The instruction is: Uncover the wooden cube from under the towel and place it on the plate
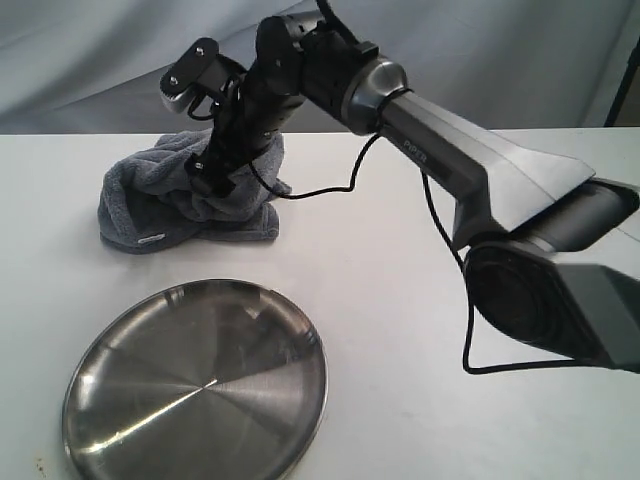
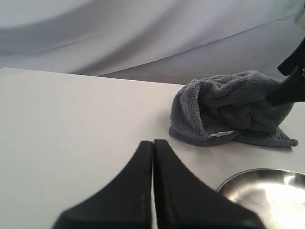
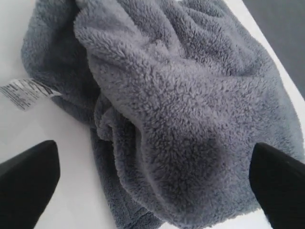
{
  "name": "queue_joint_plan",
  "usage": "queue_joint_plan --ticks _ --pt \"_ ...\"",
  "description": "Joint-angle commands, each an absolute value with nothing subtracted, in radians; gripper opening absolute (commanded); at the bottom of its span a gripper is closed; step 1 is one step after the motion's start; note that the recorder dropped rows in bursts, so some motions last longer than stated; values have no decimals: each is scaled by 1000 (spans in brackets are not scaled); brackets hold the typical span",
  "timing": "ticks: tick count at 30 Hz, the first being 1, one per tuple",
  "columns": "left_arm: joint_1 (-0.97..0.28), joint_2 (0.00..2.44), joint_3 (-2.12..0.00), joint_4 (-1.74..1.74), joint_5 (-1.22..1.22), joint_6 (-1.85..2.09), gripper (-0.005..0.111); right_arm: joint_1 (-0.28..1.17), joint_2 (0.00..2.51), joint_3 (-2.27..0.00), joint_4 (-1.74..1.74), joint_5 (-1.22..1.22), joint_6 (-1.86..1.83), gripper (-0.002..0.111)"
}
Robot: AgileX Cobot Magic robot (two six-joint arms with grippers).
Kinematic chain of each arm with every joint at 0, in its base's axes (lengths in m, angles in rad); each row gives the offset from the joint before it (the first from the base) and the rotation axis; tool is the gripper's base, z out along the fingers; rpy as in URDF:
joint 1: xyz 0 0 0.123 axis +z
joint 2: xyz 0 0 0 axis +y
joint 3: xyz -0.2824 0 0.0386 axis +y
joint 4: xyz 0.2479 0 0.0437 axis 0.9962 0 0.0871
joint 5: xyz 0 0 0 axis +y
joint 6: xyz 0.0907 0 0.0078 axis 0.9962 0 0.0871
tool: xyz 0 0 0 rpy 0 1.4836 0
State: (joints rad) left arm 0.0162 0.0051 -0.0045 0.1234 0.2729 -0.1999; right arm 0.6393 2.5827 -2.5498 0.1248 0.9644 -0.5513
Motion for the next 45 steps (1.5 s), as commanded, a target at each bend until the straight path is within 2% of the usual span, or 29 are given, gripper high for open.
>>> queue_joint_plan --ticks 1,6,8,10,15,20,34,45 --pt "18 0 0 115 266 -205 2 645 2618 -2549 81 905 -543 105" --pt "18 0 0 115 266 -205 2 645 2646 -2549 76 868 -543 100" --pt "18 0 0 115 266 -205 2 645 2656 -2549 54 861 -543 92" --pt "18 0 0 115 266 -205 2 645 2660 -2549 40 861 -543 79" --pt "18 0 0 115 266 -205 2 645 2658 -2549 50 879 -543 37" --pt "18 0 0 115 266 -205 2 645 2658 -2549 52 905 -540 0" --pt "18 0 0 115 266 -205 2 645 2514 -2549 -27 1097 -542 0" --pt "18 0 0 115 266 -205 2 645 2411 -2549 -248 1198 -479 0"
